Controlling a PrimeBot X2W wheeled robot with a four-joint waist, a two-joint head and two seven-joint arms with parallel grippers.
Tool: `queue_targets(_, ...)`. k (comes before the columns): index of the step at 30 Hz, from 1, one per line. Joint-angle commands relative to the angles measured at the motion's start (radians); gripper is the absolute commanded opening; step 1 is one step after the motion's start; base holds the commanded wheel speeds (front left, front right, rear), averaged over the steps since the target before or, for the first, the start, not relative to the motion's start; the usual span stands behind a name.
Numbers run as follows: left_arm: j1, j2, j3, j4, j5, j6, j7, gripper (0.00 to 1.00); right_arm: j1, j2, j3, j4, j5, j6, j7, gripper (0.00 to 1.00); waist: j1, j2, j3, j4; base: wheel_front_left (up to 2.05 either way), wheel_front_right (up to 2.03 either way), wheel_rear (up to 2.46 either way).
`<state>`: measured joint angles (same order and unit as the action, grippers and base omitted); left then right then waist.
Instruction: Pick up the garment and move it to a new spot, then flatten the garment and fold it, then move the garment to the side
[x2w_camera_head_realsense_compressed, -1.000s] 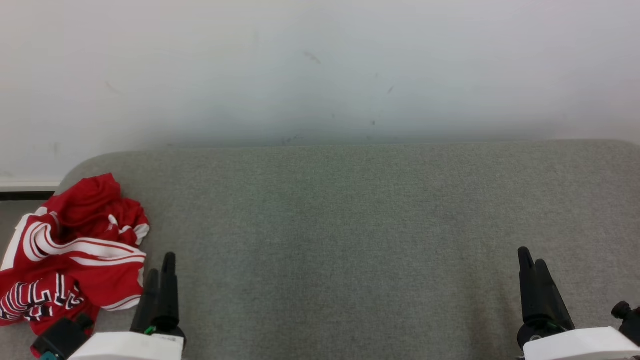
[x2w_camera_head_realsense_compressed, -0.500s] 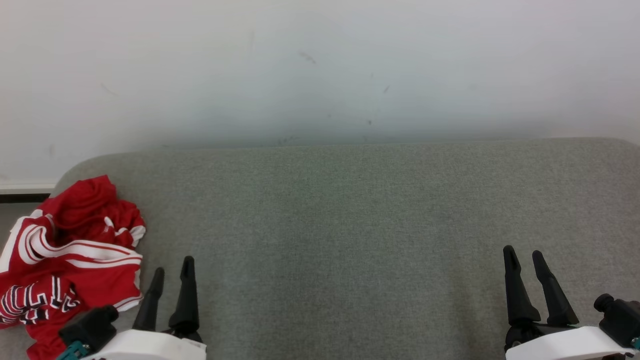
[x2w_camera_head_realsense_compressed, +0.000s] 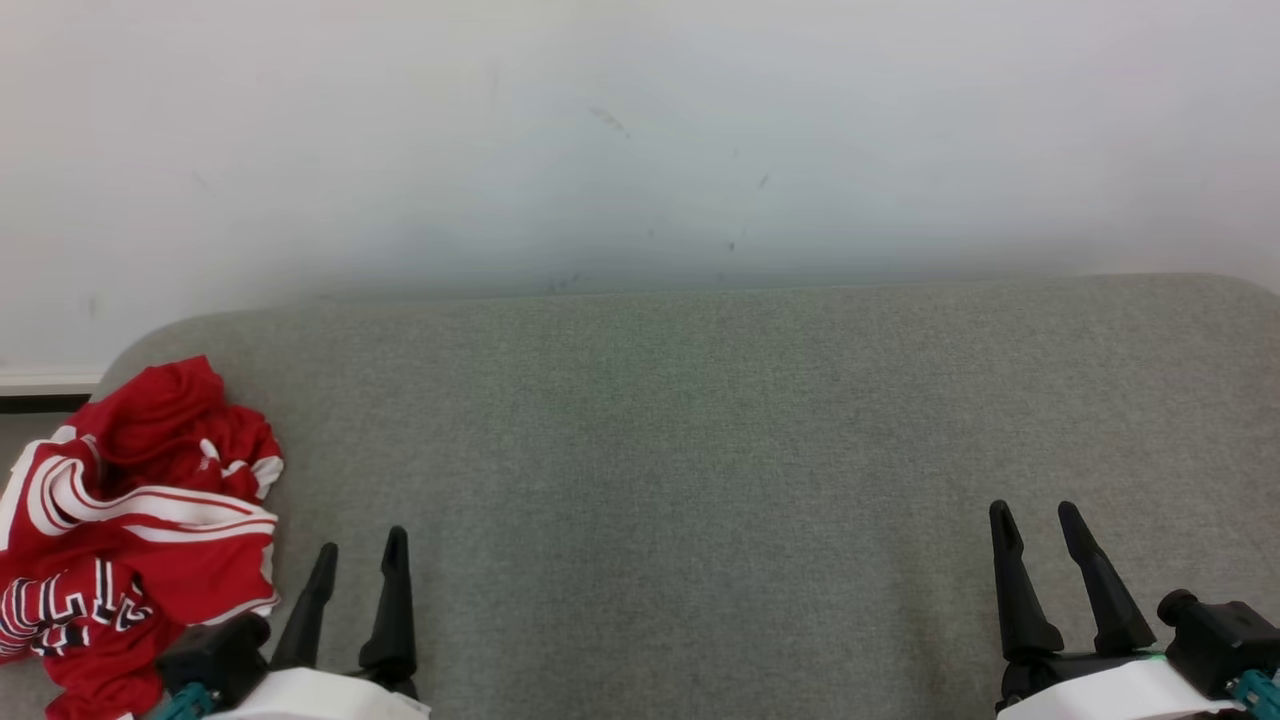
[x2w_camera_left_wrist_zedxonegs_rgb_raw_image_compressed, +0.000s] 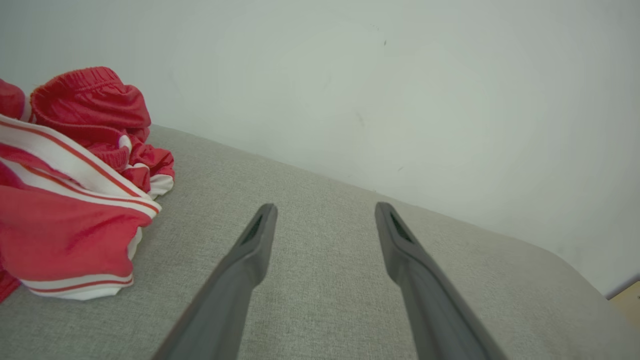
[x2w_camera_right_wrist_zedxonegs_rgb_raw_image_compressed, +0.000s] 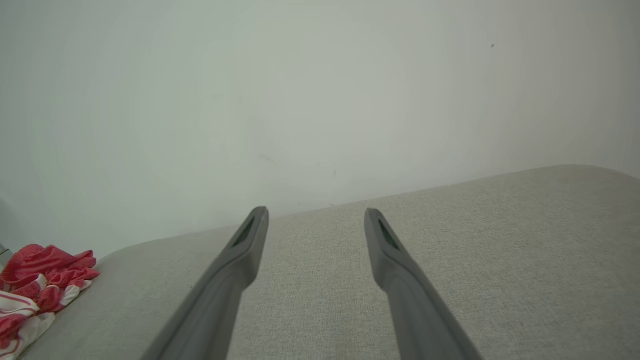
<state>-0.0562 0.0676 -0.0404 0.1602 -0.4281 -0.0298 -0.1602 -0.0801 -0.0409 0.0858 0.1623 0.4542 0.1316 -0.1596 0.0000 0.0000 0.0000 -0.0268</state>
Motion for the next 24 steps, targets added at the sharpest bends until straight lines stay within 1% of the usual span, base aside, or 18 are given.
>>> queue_targets(1,0.001,0.011,-0.002,-0.005,0.033,0.003,-0.01,1.0,-0.02,-0.01,0.003,-0.006,-0.032,-0.001,-0.011,1.0,0.0,0.0,0.0,-0.001,0.0,0.0,0.0)
queue_targets(12,-0.001,0.011,-0.02,0.005,0.113,-0.001,-0.035,1.0,-0.022,-0.011,0.018,-0.008,-0.108,-0.001,-0.036,1.0,0.0,0.0,-0.002,-0.006,0.0,0.0,0.0)
queue_targets(16,-0.004,0.005,-0.012,0.011,0.123,-0.011,-0.044,1.0,-0.022,-0.011,0.027,-0.007,-0.133,-0.001,-0.045,1.0,0.0,0.0,-0.001,-0.007,0.0,0.0,0.0)
queue_targets(18,-0.006,0.004,-0.01,0.012,0.136,-0.015,-0.047,1.0,-0.02,-0.011,0.027,-0.007,-0.125,-0.001,-0.048,1.0,0.0,0.0,-0.001,-0.008,0.0,0.0,0.0)
queue_targets(24,-0.005,0.0,-0.006,0.013,0.183,-0.02,-0.061,1.0,-0.012,-0.012,0.029,-0.015,-0.163,-0.001,-0.062,1.0,0.0,0.0,-0.005,-0.012,0.0,0.0,0.0)
